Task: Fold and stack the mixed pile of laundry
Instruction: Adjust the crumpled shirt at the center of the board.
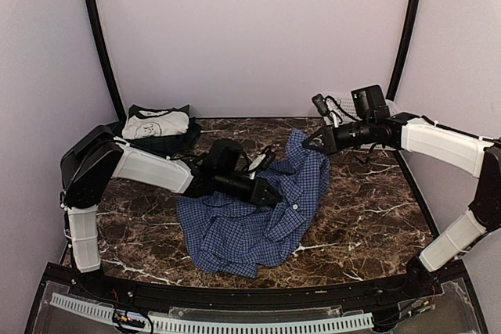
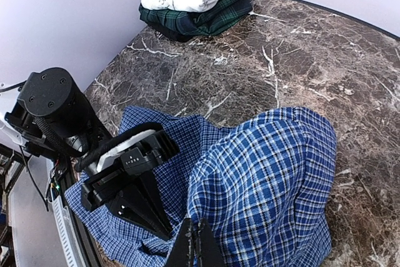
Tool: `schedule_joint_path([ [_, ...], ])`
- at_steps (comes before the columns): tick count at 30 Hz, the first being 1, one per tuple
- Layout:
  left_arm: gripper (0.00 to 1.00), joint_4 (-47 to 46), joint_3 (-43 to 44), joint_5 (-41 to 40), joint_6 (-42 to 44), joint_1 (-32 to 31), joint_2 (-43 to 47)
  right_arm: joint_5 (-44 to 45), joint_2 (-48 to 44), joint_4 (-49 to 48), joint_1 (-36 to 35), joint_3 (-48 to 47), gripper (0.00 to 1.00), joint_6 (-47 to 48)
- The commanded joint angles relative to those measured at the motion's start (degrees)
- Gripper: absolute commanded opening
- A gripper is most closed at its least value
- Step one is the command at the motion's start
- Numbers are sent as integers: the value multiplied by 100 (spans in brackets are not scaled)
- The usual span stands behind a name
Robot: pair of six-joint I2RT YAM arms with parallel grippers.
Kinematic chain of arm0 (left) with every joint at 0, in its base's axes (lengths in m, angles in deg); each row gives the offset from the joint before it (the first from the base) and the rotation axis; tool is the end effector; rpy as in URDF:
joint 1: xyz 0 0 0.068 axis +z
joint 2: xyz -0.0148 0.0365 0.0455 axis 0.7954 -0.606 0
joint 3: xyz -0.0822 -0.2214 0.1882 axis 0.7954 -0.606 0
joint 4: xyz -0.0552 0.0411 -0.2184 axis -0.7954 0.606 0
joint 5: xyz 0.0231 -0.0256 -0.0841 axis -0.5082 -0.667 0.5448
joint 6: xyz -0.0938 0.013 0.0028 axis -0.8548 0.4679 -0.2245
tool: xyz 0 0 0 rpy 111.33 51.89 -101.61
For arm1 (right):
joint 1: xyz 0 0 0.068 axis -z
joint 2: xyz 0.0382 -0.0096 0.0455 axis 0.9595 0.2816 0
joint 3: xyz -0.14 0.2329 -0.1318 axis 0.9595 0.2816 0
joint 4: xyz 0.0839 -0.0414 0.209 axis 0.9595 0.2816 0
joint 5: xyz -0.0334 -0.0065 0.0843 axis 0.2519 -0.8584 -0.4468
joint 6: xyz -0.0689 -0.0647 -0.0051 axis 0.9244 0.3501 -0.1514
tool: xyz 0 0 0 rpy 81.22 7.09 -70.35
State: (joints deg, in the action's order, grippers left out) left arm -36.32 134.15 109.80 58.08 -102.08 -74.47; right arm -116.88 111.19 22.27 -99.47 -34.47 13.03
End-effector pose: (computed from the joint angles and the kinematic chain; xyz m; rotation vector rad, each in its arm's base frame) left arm 0.2600 -0.3793 0.2053 0.8155 2.1409 -1.4293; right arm 0.2713 0.1882 0.3097 -0.7350 2.1052 1.0151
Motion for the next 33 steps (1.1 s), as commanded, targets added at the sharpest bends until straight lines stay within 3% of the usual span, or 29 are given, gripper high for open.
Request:
schedule_joint_path([
  [1, 0, -260, 237, 123, -150, -17, 186, 103, -147, -120, 250, -131, 0, -163],
  [2, 0, -244, 264, 114, -159, -29, 262, 243, -193, -60, 317, -125, 1, -219],
  [5, 0, -119, 428, 119, -70, -137, 346, 639, -327, 442, 595, -183, 46, -394],
  [6, 0, 52, 608, 103, 63, -261, 346, 742, -403, 578, 716, -174, 56, -463],
  [9, 0, 408, 1041, -8, 405, -613, 251, 875, -770, 750, 1108, -44, 75, -684],
  [11, 0, 784, 1518, -124, 733, -960, 92, 865, -1005, 932, 1414, -14, 82, -744],
  [19, 0, 2438, 4101, -364, 1760, -2174, -1844, 1323, -1840, 1386, 2080, 59, 86, -901],
  [21, 8, 3169, 4937, -490, 1935, -2278, -2314, 1265, -1966, 1394, 2117, 134, 86, -901],
  [22, 27, 3300, 5218, -452, 1941, -2286, -2370, 1198, -1997, 1389, 2122, 174, 86, -893],
  [23, 38, 3399, 5227, -438, 1946, -2286, -2317, 1127, -1993, 1405, 2127, 195, 86, -874],
  [24, 57, 3376, 5075, -525, 1956, -2282, -2213, 1082, -1983, 1445, 2119, 222, 85, -852],
  [26, 76, 3282, 4638, -729, 2030, -2250, -1765, 879, -1970, 1403, 2109, 343, 84, -836],
  [30, 80, 2872, 3440, -946, 1728, -1870, -597, 603, -1800, 1232, 1895, 604, 81, -809],
  [33, 80, 2458, 2170, -1217, 1058, -1067, 533, 916, -1509, 1226, 1419, 652, 79, -677],
])
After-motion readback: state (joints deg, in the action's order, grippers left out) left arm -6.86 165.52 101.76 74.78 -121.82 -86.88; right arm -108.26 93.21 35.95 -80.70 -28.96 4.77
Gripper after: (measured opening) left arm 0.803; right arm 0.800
